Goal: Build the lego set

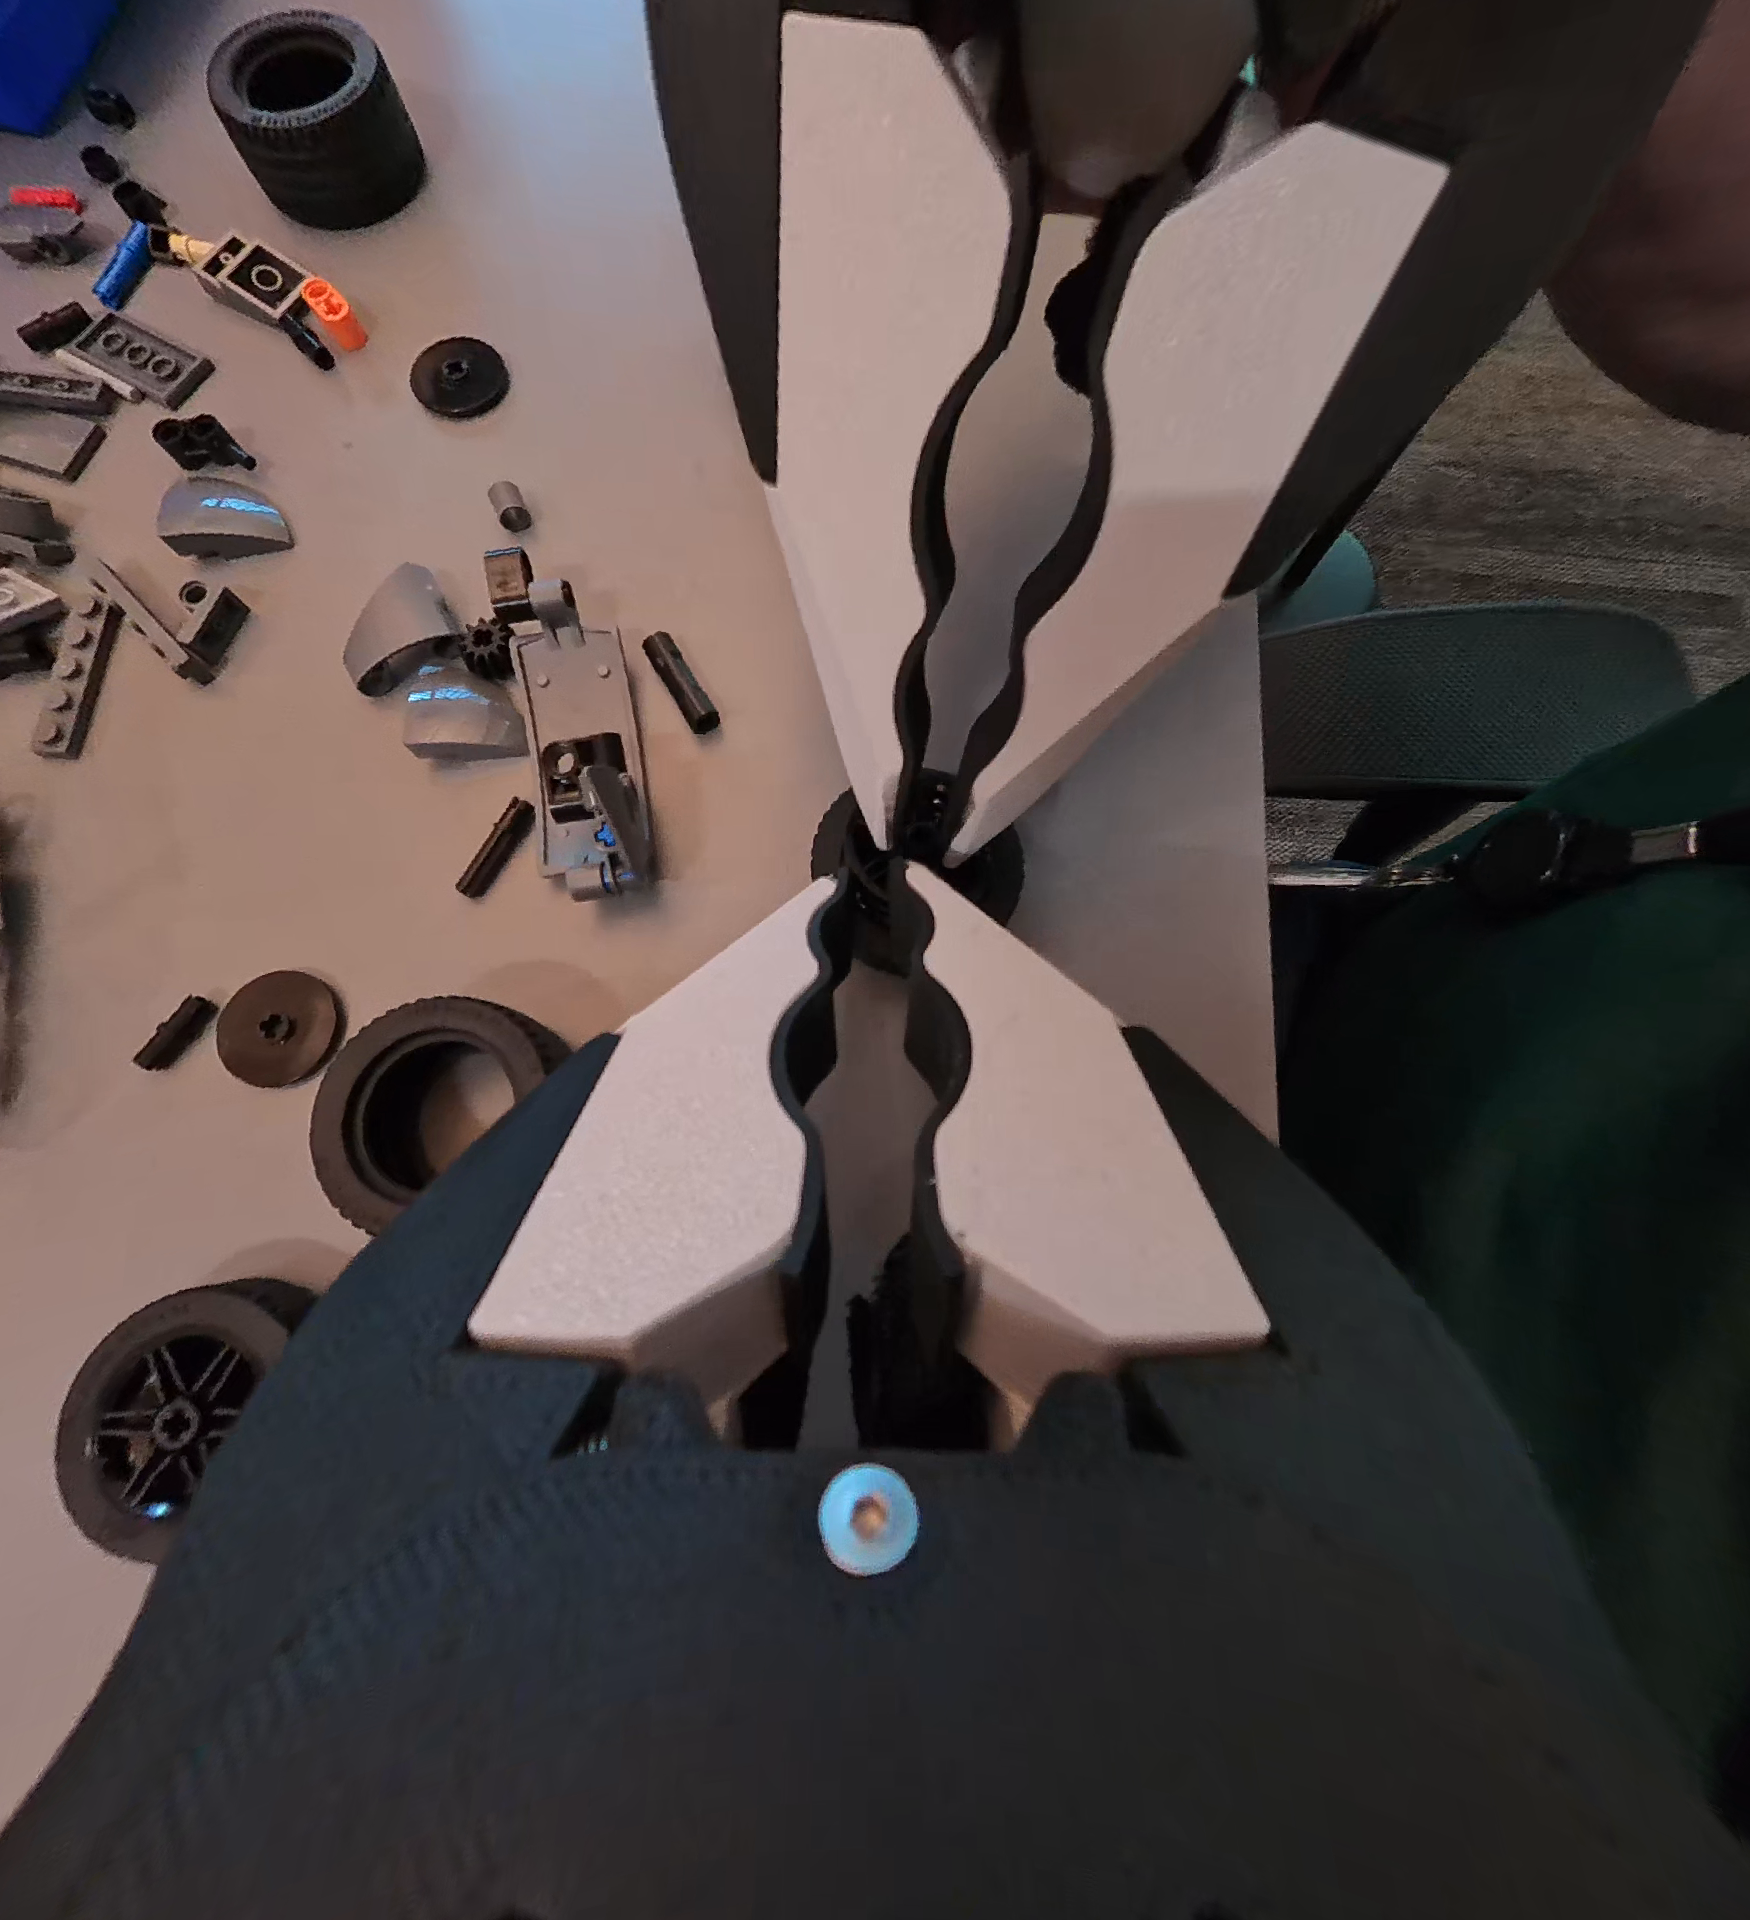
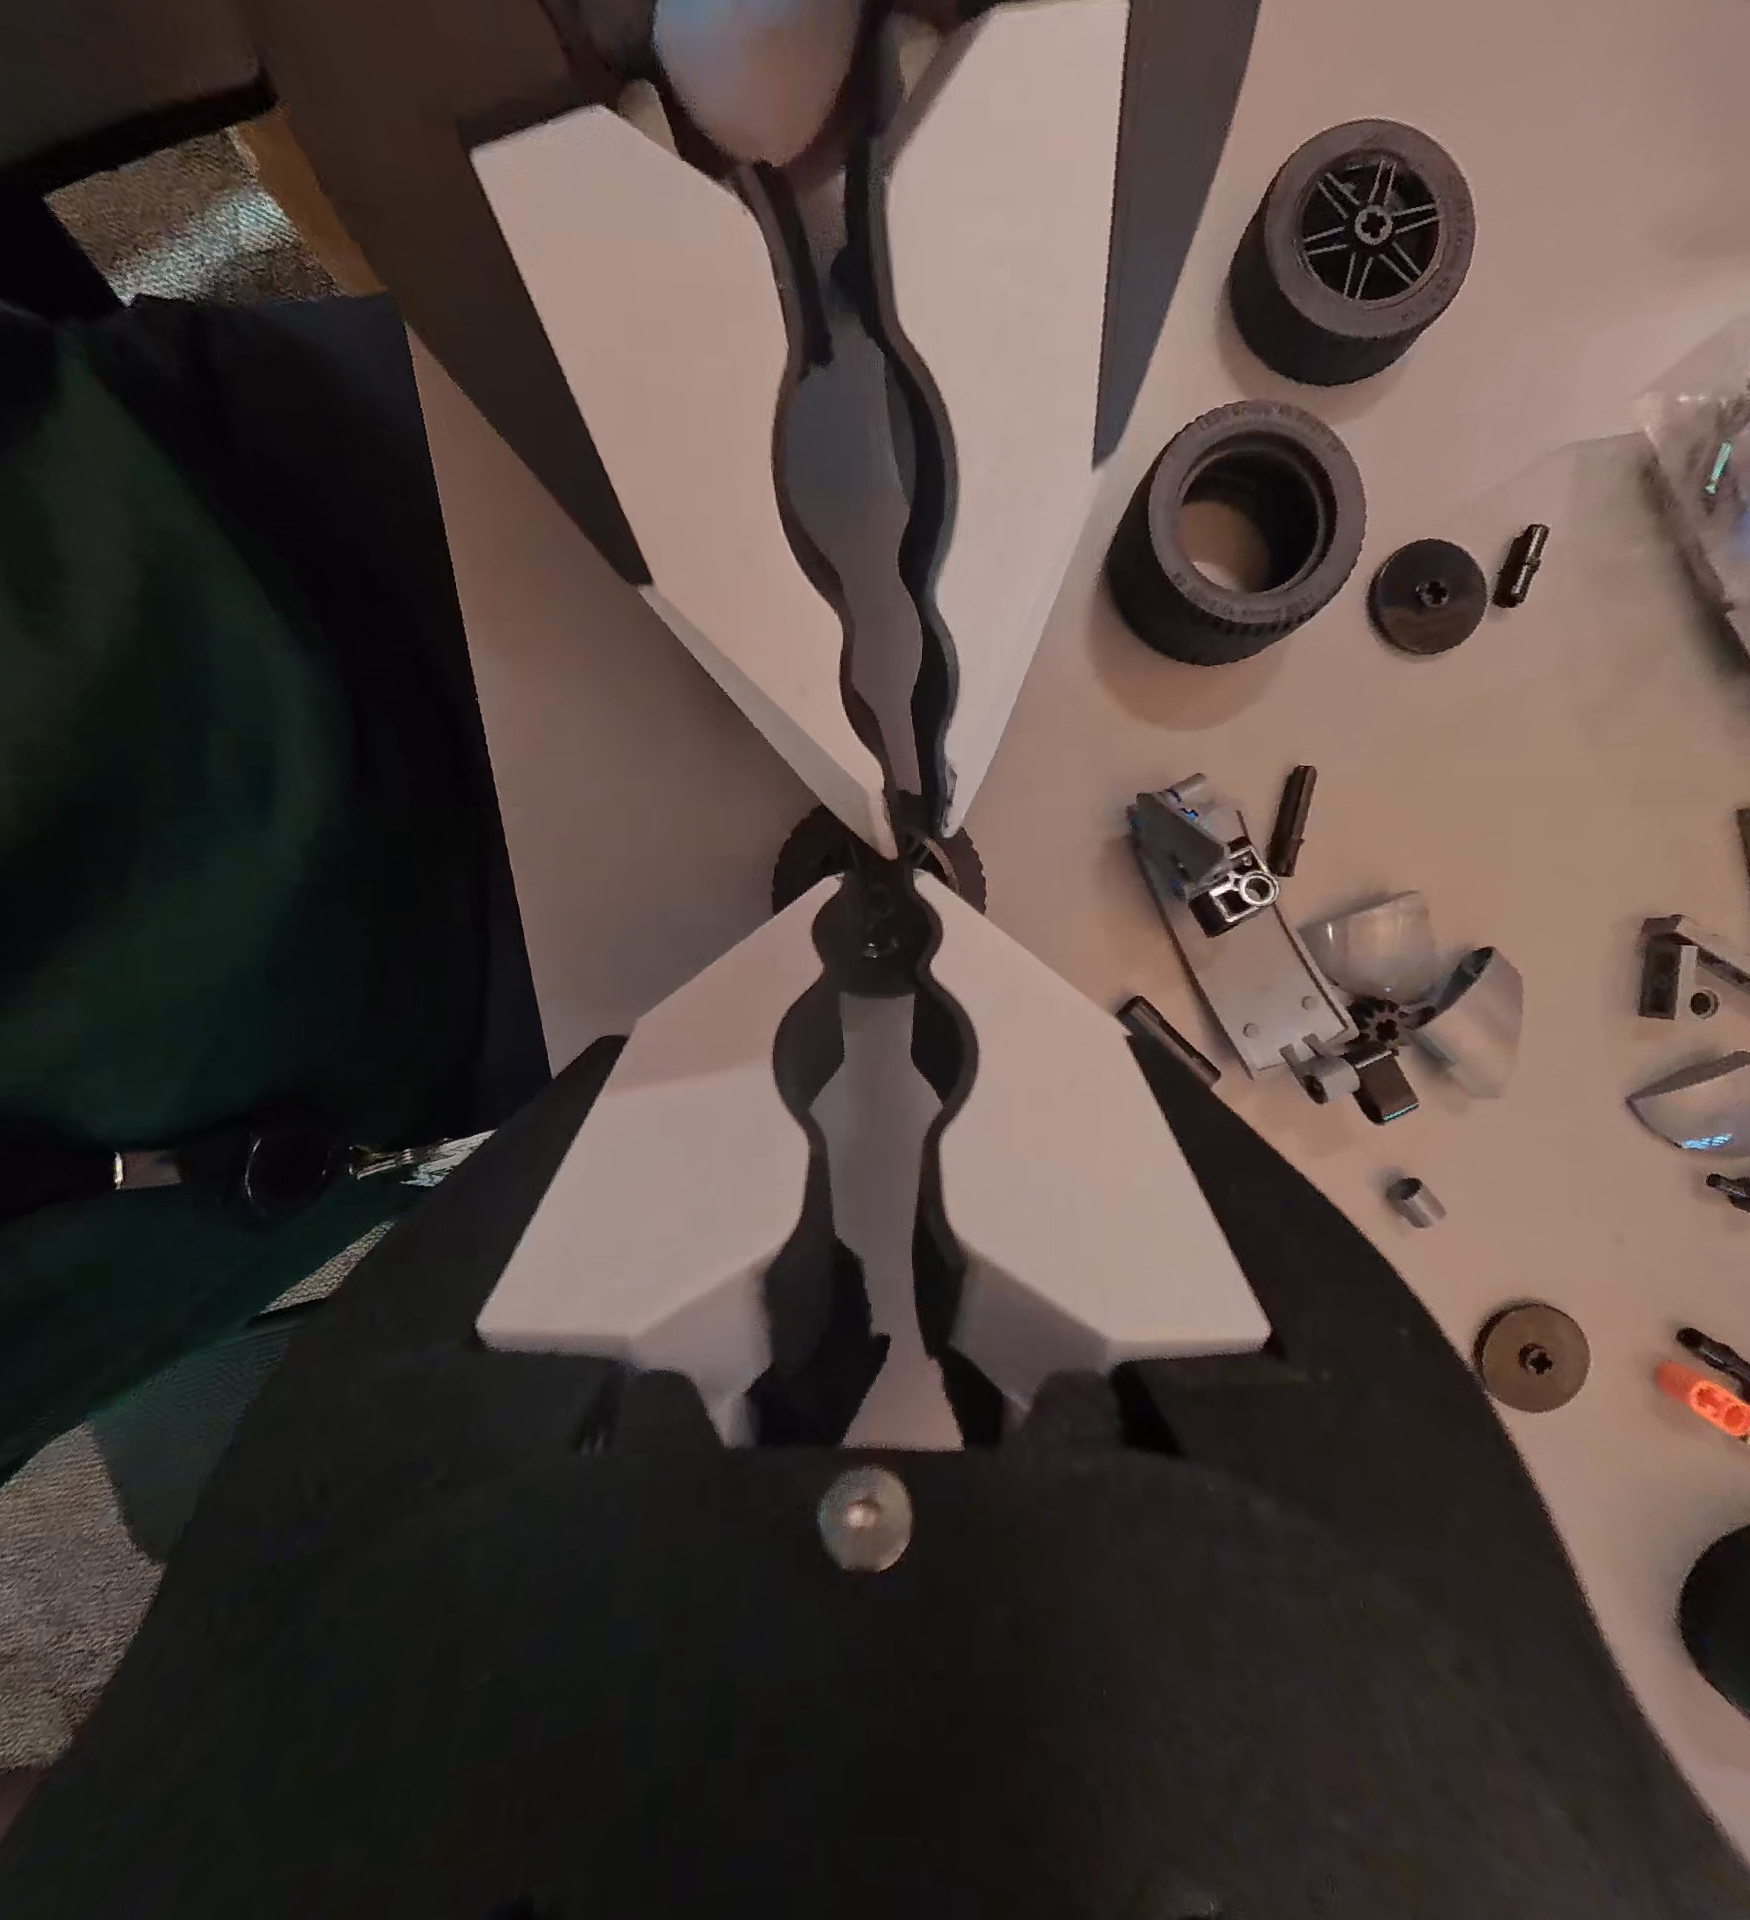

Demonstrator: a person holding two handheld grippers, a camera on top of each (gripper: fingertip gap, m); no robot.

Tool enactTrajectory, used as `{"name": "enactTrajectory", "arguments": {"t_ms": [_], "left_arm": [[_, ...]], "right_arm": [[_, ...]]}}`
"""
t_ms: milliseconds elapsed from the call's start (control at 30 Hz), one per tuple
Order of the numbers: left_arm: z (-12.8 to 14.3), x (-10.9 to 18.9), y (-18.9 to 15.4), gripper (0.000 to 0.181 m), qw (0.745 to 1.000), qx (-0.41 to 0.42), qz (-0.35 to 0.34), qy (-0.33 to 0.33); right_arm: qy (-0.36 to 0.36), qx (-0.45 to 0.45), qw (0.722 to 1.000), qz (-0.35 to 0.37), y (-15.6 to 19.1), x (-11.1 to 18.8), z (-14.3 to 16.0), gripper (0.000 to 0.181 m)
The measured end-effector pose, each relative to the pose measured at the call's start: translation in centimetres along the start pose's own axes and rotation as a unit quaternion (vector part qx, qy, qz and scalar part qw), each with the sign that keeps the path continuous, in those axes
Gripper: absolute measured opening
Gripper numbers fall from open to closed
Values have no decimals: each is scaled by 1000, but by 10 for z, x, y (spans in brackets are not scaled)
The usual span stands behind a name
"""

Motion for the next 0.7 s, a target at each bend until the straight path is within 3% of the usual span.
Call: {"name": "enactTrajectory", "arguments": {"t_ms": [233,533,700], "left_arm": [[9,2,0,0,999,-22,-1,35],[1,11,3,0,1000,10,-8,-8],[4,5,0,0,1000,15,3,-1]], "right_arm": [[24,-5,1000,-13,-1,-1,-1,3],[46,-4,999,-18,-1,-1,-3,4],[50,-2,999,-19,-1,-1,-3,4]]}}
Point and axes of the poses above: each gripper's, where its closed fingertips meet, x back along the fingers, z out of its underside, y = z × x across the jaws, the point moved 4 cm from there along x, back along the fingers, and after that the axes turned 13 degrees about -z, right-handed, at the moved point
